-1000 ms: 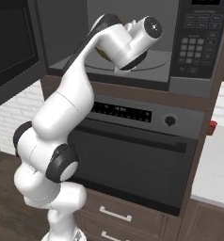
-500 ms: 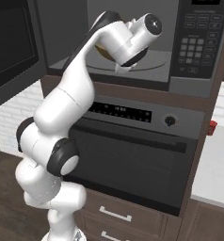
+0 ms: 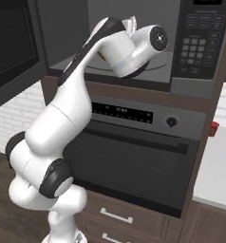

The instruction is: Pick the cucumber from the sink and place it in the bowl. Then pick the bowl and place it in the microwave. Then close the microwave door and press the start button.

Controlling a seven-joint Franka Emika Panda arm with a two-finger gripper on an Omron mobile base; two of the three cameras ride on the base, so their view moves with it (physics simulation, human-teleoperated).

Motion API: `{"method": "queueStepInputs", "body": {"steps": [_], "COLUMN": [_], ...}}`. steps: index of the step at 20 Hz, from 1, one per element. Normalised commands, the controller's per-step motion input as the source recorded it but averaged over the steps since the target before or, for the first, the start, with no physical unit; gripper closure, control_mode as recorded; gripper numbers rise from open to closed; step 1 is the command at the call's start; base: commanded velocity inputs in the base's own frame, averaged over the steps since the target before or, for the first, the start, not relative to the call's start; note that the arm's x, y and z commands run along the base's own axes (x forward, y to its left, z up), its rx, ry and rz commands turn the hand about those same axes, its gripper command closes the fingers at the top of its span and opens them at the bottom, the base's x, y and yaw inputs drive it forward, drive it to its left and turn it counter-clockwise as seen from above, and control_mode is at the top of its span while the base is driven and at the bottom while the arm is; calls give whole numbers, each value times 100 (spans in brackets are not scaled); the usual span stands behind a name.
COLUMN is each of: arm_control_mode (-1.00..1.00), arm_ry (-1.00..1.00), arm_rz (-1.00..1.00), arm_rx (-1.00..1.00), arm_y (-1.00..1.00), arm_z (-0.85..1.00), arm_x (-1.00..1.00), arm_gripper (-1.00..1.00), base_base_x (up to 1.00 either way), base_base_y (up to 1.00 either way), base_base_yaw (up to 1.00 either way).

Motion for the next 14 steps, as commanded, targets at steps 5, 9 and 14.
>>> {"method": "queueStepInputs", "body": {"steps": [5, 9, 14], "arm_control_mode": [-100, -100, -100], "arm_ry": [-18, -7, -4], "arm_rz": [0, -3, -13], "arm_rx": [-2, -21, -51], "arm_y": [5, 0, 0], "arm_z": [-3, -34, -6], "arm_x": [-100, -100, -74], "arm_gripper": [-100, -100, -100], "base_base_x": [0, 0, 0], "base_base_y": [0, 0, 0], "base_base_yaw": [0, 0, 0]}}
